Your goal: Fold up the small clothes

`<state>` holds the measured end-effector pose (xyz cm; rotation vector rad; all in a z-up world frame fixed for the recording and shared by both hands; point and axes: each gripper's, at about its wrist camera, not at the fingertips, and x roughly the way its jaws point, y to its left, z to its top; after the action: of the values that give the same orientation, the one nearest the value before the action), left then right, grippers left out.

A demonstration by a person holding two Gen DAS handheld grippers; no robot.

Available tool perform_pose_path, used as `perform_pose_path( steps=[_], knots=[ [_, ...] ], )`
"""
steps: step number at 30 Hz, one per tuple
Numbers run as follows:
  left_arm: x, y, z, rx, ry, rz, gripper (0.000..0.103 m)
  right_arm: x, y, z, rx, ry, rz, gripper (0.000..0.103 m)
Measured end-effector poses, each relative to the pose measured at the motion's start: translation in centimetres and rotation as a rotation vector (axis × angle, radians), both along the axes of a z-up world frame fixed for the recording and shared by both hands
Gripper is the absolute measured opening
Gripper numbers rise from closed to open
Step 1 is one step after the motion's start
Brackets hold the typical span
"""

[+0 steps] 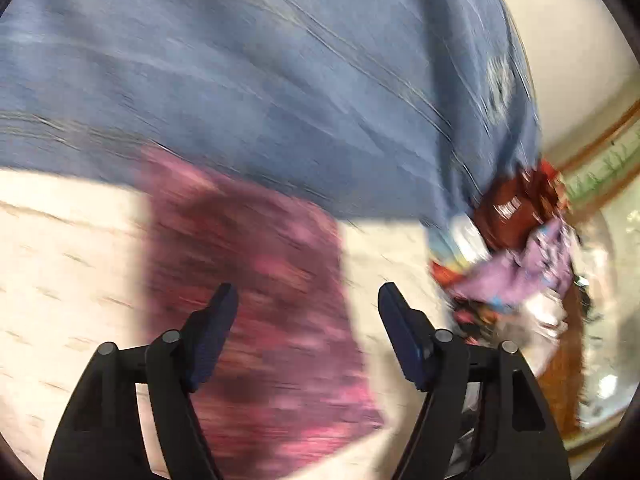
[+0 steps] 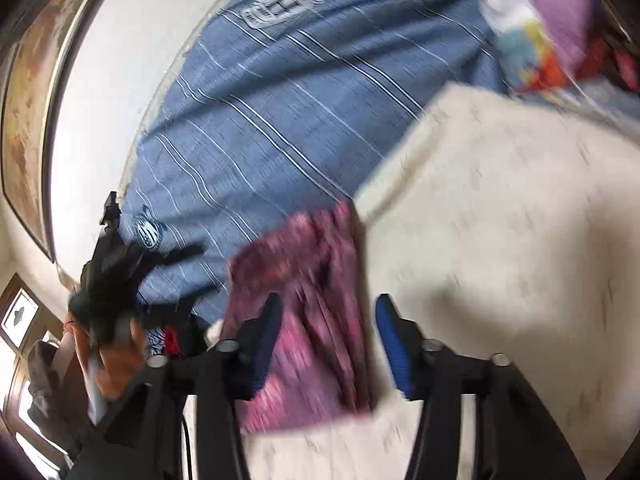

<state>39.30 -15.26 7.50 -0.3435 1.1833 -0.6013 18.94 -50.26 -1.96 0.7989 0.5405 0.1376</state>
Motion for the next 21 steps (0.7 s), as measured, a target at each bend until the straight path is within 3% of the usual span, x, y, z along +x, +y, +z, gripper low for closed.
perform_pose_path(
  steps=[2, 4, 6, 9, 12, 14, 16, 17, 18, 19, 20, 21],
  knots=[
    [0.8, 3.1, -1.3, 0.01, 0.039, 0.058, 0.072, 4.1, 0.5, 1.0, -0.002, 0.015, 0.09, 0.057],
    [2.1, 6.2, -3.7, -0.03, 0.142, 0.095, 0.072, 7.9, 1.4, 0.9, 0.016, 0.047, 0.163, 0.059],
    [1.8, 6.8, -5.6, -0.039, 0.193, 0.113, 0.072, 12.5, 2.4, 0.1, 0.015, 0.111, 0.185, 0.059],
    [1.5, 6.3, -6.9, -0.045, 0.207, 0.091, 0.072, 15.2, 4.1, -1.6, -0.019, 0.233, 0.172, 0.06],
    [1.6, 4.2, -7.6, -0.044, 0.213, 0.065, 0.072, 17.9, 5.5, -3.7, 0.061, 0.333, 0.265, 0.058],
    [1.4, 3.7, -6.9, -0.051, 0.189, 0.08, 0.071, 17.5, 5.6, -2.6, 0.021, 0.289, 0.263, 0.013],
    [1.2, 3.3, -6.2, -0.05, 0.126, 0.089, 0.071, 16.2, 5.2, -0.2, -0.007, 0.169, 0.259, 0.013],
    [1.4, 3.2, -6.3, -0.013, 0.104, 0.094, 0.071, 15.4, 4.8, 0.8, -0.036, 0.123, 0.238, 0.012],
    [1.6, 3.0, -6.8, 0.021, 0.101, 0.099, 0.069, 15.0, 4.4, 1.0, -0.067, 0.12, 0.213, 0.012],
    [2.0, 2.6, -7.6, 0.058, 0.118, 0.104, 0.067, 15.3, 4.2, 0.3, -0.108, 0.167, 0.2, 0.011],
    [2.3, 2.4, -8.6, 0.081, 0.149, 0.105, 0.061, 15.6, 4.1, -0.4, -0.142, 0.21, 0.191, 0.0],
    [2.6, 2.3, -9.9, 0.087, 0.187, 0.108, 0.06, 16.2, 3.9, -1.6, -0.187, 0.271, 0.17, 0.0]
  ],
)
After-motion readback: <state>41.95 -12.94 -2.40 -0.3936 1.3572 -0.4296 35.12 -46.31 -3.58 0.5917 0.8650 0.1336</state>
